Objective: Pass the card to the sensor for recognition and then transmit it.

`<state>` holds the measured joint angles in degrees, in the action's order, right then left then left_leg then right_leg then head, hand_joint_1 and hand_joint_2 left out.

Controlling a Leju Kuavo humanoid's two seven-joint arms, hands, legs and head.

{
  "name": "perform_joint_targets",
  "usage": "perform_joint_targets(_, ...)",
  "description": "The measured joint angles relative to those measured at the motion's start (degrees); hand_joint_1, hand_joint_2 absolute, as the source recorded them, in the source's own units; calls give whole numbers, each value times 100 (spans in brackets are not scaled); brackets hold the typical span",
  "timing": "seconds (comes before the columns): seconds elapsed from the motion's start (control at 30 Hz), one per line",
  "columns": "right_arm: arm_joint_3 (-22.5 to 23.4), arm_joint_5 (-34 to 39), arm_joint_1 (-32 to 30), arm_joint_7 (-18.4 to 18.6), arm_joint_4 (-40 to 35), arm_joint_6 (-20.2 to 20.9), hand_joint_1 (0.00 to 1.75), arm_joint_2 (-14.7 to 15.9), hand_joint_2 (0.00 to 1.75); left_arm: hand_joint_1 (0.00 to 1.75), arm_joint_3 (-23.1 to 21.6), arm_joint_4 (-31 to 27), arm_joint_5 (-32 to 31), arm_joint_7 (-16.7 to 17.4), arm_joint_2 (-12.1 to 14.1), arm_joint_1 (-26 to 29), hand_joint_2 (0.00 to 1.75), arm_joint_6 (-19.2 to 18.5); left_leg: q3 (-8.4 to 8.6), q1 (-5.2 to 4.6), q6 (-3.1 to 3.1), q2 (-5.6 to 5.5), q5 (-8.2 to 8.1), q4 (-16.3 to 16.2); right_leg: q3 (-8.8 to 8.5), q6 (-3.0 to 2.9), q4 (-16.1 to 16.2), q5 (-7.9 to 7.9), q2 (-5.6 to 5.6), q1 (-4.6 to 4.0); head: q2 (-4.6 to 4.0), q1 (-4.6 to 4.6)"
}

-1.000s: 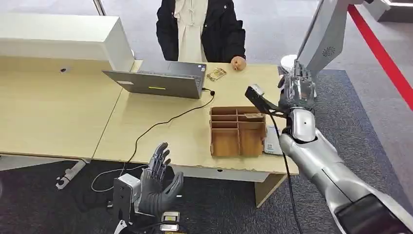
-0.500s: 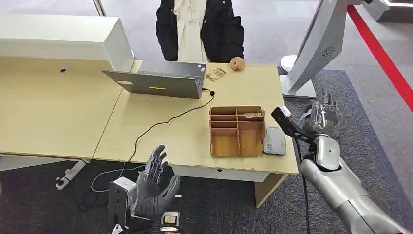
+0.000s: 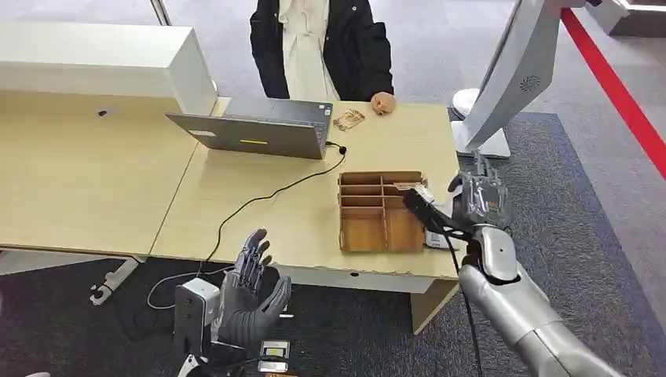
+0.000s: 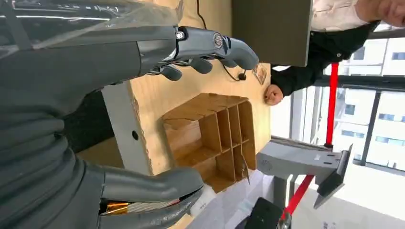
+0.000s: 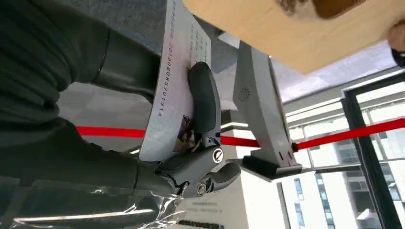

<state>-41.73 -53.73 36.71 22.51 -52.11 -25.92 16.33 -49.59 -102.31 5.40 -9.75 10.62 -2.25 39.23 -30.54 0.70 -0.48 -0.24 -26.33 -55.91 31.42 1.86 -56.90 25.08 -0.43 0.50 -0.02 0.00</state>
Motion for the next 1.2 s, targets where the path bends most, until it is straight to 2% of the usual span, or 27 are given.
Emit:
perform_joint_targets(0.17, -55, 121, 92, -44, 194, 26, 175, -287, 175, 0, 0, 0, -39, 131, 2, -11, 175, 63, 0, -1, 0, 1, 1, 0, 0, 0, 0, 0, 0, 1, 0, 2)
perform_joint_targets(0.33, -66, 208, 202, 41, 461, 61, 175, -383, 175, 0, -11, 0, -61, 206, 9, -13, 175, 63, 0, -2, 0, 1, 1, 0, 0, 0, 0, 0, 0, 2, 2, 2)
perform_joint_targets(0.83, 197, 234, 221, 555, 1075, -81, 175, -129, 175, 0, -85, 0, -79, 238, 22, -77, 175, 63, 0, -2, 0, 0, 0, 0, 2, 0, 1, 0, 0, 2, 0, 0)
perform_joint_targets(0.97, 221, 228, 229, 553, 1086, -24, 175, -83, 175, 0, -85, 0, -122, 223, 22, -64, 175, 66, 0, -2, 0, 0, 0, 0, 2, 0, 1, 0, 1, 2, 2, 2)
perform_joint_targets(1.2, 212, 300, 226, 315, 1226, 136, 175, -180, 175, 0, -85, 0, -166, 208, 22, -28, 175, 66, 0, -2, 0, 0, 0, 0, 1, 0, 1, 0, 0, 2, 0, 0)
